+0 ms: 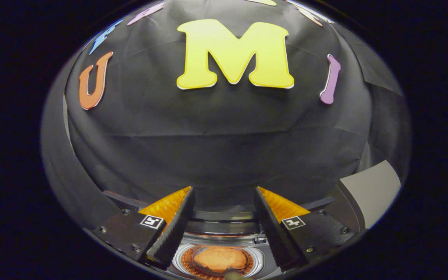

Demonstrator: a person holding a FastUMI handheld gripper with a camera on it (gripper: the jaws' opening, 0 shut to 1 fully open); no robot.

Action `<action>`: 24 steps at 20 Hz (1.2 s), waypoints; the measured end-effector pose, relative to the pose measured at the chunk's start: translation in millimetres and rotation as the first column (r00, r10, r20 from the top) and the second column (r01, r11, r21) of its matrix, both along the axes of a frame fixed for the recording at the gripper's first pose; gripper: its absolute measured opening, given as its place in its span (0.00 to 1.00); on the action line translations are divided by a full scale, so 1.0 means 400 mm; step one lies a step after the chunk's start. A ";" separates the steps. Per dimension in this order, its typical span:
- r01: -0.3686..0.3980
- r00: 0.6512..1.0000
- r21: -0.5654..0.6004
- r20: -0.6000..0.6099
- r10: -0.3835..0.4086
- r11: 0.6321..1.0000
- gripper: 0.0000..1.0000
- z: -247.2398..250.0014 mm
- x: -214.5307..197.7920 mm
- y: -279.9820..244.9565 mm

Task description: Put the clothes into the washing machine and then close the washing machine lid.

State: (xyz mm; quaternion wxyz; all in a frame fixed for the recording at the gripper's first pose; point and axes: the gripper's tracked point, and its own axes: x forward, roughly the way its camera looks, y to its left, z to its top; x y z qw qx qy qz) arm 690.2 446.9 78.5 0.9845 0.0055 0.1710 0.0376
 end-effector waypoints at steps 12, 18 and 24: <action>-0.037 0.998 0.000 0.056 0.037 0.999 0.95 -0.049 -0.138 -0.005; -0.060 0.997 0.003 0.040 0.060 0.998 0.95 -0.098 -0.220 -0.005; -0.071 0.996 -0.015 -0.060 0.070 0.997 0.95 -0.190 -0.278 -0.008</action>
